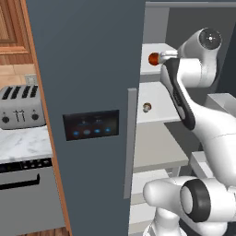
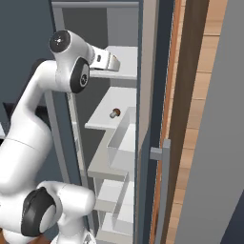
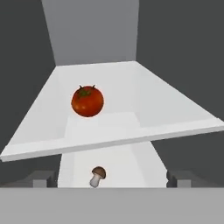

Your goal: Place the cold items (tomato and mushroom) from the fridge in one tupperware on the dining counter. Place the warm items (kebab skewer and hot dog) in the stove area in another tupperware.

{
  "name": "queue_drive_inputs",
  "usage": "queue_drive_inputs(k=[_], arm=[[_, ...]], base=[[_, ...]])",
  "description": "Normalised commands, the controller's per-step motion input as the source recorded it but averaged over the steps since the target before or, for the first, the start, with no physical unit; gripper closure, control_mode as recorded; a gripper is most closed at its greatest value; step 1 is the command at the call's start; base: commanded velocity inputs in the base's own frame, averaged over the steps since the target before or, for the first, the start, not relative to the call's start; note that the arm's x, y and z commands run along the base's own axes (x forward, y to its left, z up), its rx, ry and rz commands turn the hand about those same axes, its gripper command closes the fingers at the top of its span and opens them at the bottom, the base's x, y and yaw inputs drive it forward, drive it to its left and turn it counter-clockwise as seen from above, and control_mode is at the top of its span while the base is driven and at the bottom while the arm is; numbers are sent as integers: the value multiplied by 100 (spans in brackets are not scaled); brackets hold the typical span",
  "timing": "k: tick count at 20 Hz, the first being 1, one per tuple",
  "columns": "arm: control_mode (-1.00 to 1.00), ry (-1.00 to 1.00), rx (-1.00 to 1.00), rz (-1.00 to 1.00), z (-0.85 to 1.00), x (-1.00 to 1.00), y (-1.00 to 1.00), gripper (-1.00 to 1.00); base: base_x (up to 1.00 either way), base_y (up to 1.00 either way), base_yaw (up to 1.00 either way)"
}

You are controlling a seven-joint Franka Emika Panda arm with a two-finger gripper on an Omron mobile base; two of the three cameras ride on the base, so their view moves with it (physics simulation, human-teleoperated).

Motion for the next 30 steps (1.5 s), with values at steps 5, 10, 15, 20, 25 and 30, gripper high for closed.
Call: queue_drive_inputs(k=[5,10,15,20,25,30], arm=[[-100,-8,0,22,0,24,0,-100],[-100,16,0,11,0,37,5,-100],[-100,13,0,0,0,34,0,-100],[-100,1,0,0,-5,34,0,-100],[-100,0,0,0,-11,38,4,-100],[-100,0,-1,0,-11,44,3,-100]], base=[[0,0,0],[0,0,0],[0,0,0],[0,0,0],[0,0,0],[0,0,0]])
